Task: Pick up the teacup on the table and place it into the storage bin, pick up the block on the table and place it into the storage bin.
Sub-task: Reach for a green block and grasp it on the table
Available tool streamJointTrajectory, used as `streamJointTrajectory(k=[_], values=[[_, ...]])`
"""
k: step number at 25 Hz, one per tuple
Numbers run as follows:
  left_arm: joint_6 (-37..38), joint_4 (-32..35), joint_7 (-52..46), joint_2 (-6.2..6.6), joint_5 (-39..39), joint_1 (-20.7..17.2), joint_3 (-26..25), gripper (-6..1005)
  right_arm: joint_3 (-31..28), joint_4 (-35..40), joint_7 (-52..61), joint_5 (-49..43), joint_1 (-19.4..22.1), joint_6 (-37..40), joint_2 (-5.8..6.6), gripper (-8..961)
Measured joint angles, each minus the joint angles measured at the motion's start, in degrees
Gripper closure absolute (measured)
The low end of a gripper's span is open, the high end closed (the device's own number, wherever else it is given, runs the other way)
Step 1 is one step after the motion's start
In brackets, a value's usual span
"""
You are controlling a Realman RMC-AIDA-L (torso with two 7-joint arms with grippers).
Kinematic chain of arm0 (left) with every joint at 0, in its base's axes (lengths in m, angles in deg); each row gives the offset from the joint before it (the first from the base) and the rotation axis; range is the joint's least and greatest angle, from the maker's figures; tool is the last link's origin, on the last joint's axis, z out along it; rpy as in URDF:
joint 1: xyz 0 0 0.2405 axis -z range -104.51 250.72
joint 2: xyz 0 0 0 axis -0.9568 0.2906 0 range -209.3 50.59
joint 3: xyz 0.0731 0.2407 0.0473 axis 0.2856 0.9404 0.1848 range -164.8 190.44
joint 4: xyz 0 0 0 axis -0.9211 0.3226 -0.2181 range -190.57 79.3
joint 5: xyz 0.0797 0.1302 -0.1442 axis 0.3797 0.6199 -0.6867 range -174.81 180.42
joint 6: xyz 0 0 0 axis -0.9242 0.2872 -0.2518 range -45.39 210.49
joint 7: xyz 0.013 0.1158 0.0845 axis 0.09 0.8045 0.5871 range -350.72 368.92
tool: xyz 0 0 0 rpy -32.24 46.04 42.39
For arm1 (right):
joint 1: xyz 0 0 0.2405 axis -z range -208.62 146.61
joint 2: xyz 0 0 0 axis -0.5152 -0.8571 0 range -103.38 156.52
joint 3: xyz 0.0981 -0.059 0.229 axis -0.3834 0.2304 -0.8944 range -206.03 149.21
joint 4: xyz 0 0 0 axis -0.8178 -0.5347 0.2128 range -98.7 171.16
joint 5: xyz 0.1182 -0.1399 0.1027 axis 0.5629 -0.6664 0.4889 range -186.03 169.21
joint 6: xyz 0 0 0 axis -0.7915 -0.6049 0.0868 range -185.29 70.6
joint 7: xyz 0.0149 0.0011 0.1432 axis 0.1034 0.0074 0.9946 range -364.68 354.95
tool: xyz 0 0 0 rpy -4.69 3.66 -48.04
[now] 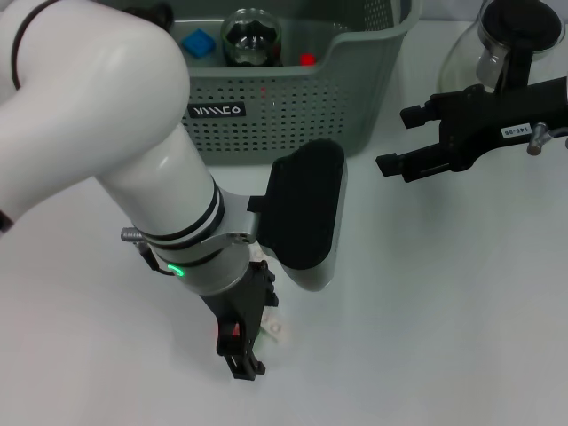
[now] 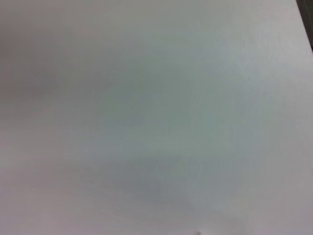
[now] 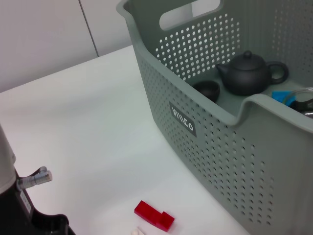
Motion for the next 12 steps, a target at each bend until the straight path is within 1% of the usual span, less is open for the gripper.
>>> streamJointTrajectory(k=[9,12], values=[[-0.5,-0.7,0.0,0.0,0.7,-0.1,-0.7,160,0.0,0.0,0.0,-0.1,0.1,0.0,0.08,21],[-0.6,-0.7,0.0,0.0,0.9,-0.2,-0.7,244,0.0,0.0,0.0,-0.1,0.1,0.0,0.09,21]])
